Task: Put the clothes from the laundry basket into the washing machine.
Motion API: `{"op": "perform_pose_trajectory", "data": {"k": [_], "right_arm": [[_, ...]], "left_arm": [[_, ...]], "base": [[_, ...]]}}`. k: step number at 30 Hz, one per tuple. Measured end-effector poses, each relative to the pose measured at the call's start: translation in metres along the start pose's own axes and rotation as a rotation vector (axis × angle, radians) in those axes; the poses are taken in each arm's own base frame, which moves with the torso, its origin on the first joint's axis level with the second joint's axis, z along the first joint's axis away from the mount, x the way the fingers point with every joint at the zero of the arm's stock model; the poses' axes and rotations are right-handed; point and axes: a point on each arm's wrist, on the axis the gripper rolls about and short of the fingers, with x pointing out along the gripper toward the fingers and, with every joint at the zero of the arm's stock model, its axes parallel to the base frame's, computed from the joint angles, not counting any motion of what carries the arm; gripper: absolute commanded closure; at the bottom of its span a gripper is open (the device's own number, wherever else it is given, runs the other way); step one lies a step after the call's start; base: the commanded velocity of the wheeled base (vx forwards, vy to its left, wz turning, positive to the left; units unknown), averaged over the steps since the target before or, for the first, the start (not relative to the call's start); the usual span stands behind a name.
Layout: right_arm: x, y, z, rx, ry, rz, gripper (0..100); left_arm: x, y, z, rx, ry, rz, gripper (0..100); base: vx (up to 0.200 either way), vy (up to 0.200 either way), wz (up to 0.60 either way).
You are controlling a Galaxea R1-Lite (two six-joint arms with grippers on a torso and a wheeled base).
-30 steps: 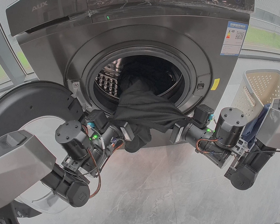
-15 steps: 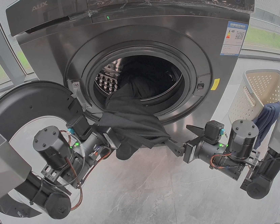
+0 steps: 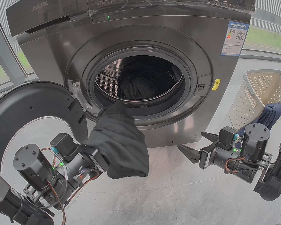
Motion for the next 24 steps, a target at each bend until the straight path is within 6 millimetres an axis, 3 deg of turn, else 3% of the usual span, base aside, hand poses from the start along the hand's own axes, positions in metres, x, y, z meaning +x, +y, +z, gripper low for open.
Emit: {"op": "perform_pose_trajectory", "data": {"k": [11,24], "right_arm": [[-0.001,-0.012,0.002,0.005,-0.003,-0.043,0],[-0.001,-0.014,0.001,0.005,-0.001,-0.050,0]], "left_arm": [[-0.010,-0.006,-0.007,0.018,0.044,-0.028,100],[-0.010,-0.008,-0.010,0.018,0.059,-0.038,100]], "base": [[0.000,0.000,0.00],[0.200,0.000,0.00]]}}
